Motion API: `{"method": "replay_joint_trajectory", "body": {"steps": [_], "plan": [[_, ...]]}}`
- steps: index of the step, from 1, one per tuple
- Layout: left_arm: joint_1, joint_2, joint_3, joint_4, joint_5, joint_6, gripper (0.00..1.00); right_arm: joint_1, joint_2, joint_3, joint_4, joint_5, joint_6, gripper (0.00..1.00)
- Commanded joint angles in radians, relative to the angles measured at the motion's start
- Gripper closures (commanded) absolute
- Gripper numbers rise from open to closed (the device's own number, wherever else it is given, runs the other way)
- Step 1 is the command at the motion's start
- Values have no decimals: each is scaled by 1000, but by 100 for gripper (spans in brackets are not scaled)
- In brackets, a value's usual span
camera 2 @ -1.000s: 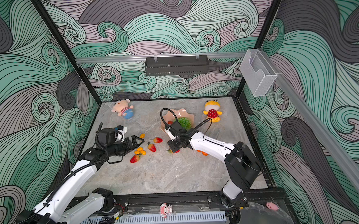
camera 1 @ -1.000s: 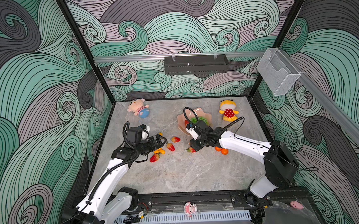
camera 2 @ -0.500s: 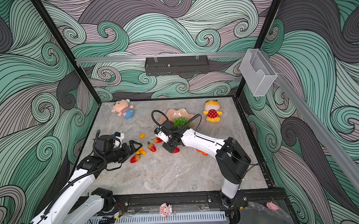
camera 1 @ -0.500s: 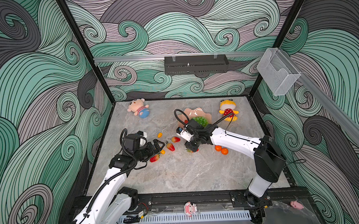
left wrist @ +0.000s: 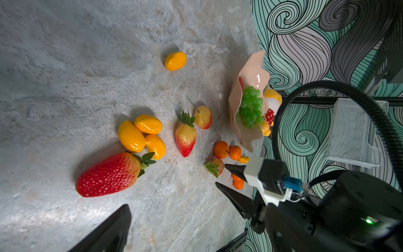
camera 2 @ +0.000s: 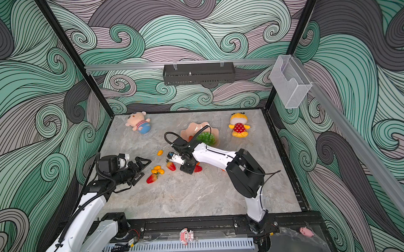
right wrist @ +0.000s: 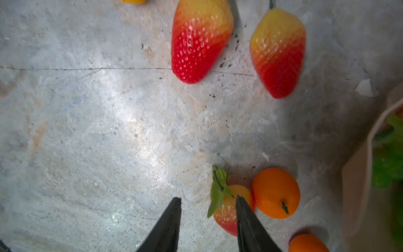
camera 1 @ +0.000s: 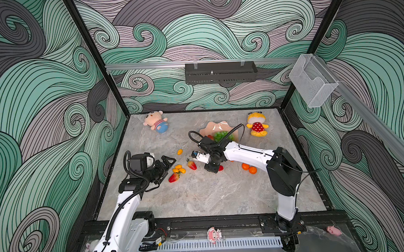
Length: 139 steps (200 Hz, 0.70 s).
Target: Place and organize the fake fruits in the fruit bowl
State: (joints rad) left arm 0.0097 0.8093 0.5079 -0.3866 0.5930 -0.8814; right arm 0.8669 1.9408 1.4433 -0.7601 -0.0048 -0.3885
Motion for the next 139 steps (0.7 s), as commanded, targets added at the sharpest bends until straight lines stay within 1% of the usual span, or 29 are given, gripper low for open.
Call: {"method": "replay_joint_trajectory", "body": {"steps": [1,67,112,139], "plan": [[22,-7,4,15,53,-5,1,3,38,30,-37,50,-39,57],[28,7,0,19,73,-7,1,4,114,76,-36,118,-63,56],[28,6,1,19,74,-5,1,3,137,86,-37,142,-64,59],[29,16,5,24,85,-5,1,3,143,85,-38,154,-65,63]]}}
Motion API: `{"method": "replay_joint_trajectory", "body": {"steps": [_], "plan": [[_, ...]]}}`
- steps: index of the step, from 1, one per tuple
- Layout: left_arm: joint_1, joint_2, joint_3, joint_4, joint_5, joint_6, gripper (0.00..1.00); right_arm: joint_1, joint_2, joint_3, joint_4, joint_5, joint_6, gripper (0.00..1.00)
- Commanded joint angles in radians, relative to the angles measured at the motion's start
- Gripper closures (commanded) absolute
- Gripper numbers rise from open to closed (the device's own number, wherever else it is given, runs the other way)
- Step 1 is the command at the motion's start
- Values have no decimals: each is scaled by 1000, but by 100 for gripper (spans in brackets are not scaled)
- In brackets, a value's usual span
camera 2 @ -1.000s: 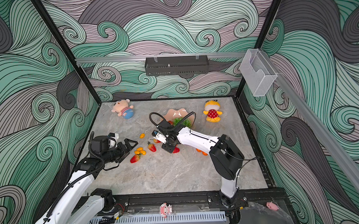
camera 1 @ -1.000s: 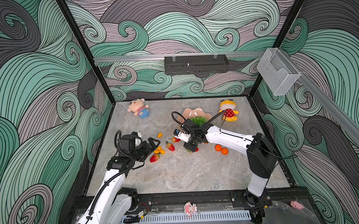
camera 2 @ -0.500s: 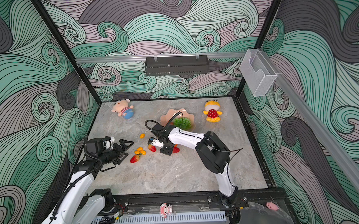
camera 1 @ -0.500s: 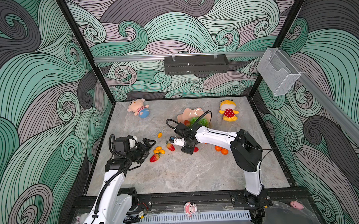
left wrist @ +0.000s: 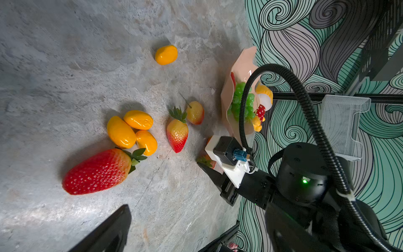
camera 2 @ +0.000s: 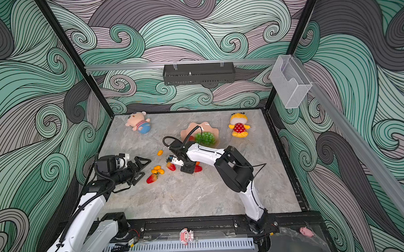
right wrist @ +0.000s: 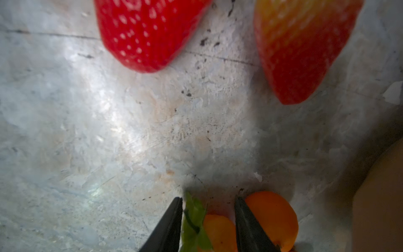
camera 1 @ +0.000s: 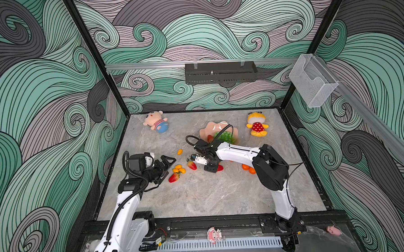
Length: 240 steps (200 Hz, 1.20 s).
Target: Place and organize the fake fruits in the fruit bowl
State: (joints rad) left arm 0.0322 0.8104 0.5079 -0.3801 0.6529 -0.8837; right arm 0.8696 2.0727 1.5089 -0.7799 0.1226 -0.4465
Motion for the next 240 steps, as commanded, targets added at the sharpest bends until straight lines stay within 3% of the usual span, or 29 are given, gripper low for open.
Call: {"method": "replay_joint_trajectory", "body": {"steps": [1,46,147,202,240], "plan": [[6,15,6,18,26,-3,1,0,12,19,-19,27,-7,63],[6,52,29,16,75,55,1,0,11,17,-17,19,-1,72],[-7,90,127,-67,65,184,1,-16,-36,23,-15,-13,49,100],[-36,105,160,-82,51,212,1,-33,-111,8,-15,-36,113,100],[-110,122,190,-74,-11,232,1,-70,-201,-5,0,-108,212,100]]}}
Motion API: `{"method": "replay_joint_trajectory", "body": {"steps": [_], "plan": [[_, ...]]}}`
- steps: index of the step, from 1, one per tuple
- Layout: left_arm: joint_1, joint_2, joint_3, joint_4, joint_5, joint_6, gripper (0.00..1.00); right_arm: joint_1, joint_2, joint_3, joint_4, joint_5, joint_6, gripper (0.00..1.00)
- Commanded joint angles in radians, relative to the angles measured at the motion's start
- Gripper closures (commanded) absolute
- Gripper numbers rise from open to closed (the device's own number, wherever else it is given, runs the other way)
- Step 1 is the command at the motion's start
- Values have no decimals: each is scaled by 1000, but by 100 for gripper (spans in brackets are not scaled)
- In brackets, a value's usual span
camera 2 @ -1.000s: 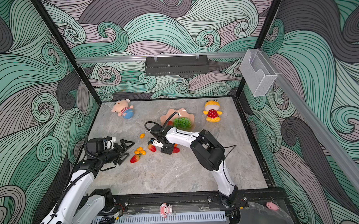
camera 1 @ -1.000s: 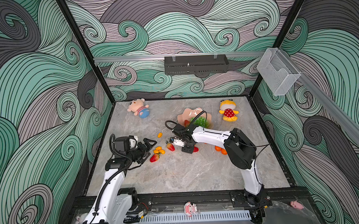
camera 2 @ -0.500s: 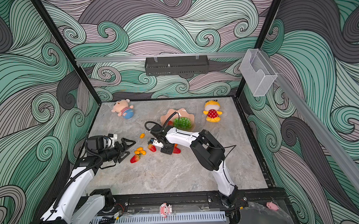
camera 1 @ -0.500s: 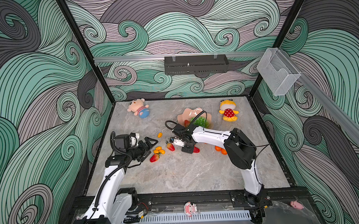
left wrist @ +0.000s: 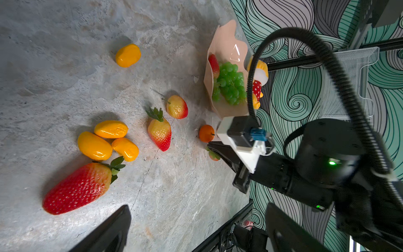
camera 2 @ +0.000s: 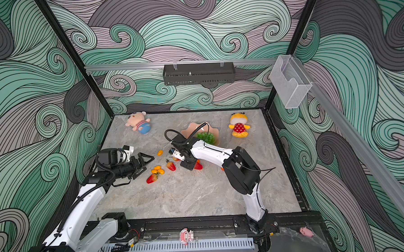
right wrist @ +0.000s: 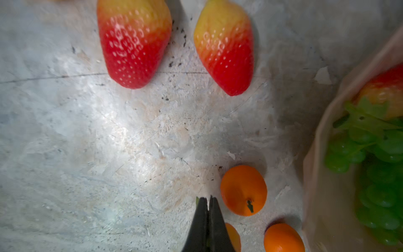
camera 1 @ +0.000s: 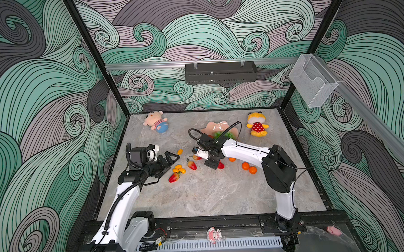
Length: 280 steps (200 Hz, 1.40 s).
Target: Place and organize the fake fruits in the fruit bowl
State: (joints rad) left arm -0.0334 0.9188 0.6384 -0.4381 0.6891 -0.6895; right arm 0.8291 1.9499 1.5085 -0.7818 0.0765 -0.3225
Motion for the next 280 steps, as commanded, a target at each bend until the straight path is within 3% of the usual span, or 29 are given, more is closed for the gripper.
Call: {"method": "replay_joint_trajectory", "body": {"steps": [1,46,85,131,168,230,280], "plan": [[-47,14,61,-15,-49,38,1,-31,-80,-5,2,-65,92,100],[-123,101,154,-19,-132,101,1,-139,-205,-26,117,-142,304,100],[-170,233,300,-61,-183,187,1,-235,-222,-44,250,-180,543,100],[-201,361,458,-87,-241,244,1,-278,-150,-31,386,-116,868,100],[-259,450,564,-97,-407,272,1,-290,-58,35,417,-27,1096,100],[-343,574,661,4,-519,355,1,-343,69,97,568,-6,1349,100],[-347,610,657,146,-516,381,1,-390,163,123,699,20,1475,100]]}}
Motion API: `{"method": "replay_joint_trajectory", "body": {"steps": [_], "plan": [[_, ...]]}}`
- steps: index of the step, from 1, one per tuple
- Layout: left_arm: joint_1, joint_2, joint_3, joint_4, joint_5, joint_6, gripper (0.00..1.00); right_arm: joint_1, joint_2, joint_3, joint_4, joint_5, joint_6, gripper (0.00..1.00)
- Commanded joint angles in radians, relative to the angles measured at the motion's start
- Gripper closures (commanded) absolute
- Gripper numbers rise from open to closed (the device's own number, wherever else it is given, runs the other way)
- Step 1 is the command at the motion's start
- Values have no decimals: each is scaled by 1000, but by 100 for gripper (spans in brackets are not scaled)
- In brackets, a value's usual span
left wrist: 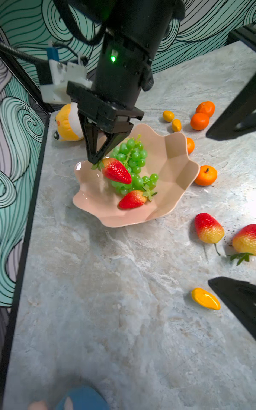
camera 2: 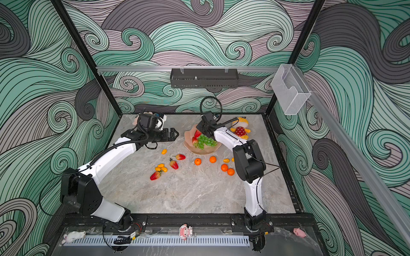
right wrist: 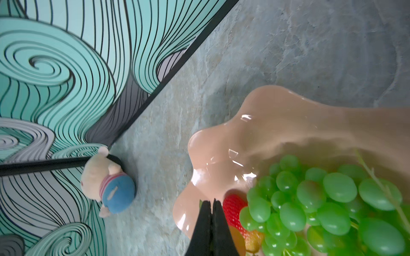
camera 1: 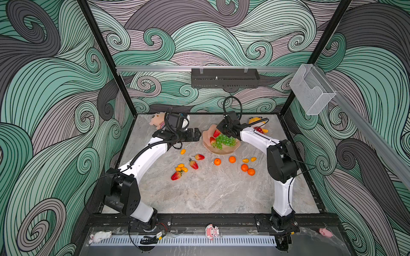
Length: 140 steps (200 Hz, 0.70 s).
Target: Place and organize the fake fruits in the fruit bowl
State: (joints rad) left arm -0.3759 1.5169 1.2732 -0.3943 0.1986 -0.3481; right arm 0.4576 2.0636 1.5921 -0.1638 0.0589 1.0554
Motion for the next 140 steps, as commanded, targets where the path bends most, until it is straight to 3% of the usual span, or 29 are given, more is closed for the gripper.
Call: {"method": "replay_joint_trajectory", "body": {"steps": [1,116,140], "plan": [[-4,12,23,105,-26,40,1,-19,52,40,81,39,98,100],[-33,130,61,115,49,84,1,-54,166,167,-48,166,87,100],[-39,143,64,113,59,84,1,-55,149,139,-49,184,74,94]]}}
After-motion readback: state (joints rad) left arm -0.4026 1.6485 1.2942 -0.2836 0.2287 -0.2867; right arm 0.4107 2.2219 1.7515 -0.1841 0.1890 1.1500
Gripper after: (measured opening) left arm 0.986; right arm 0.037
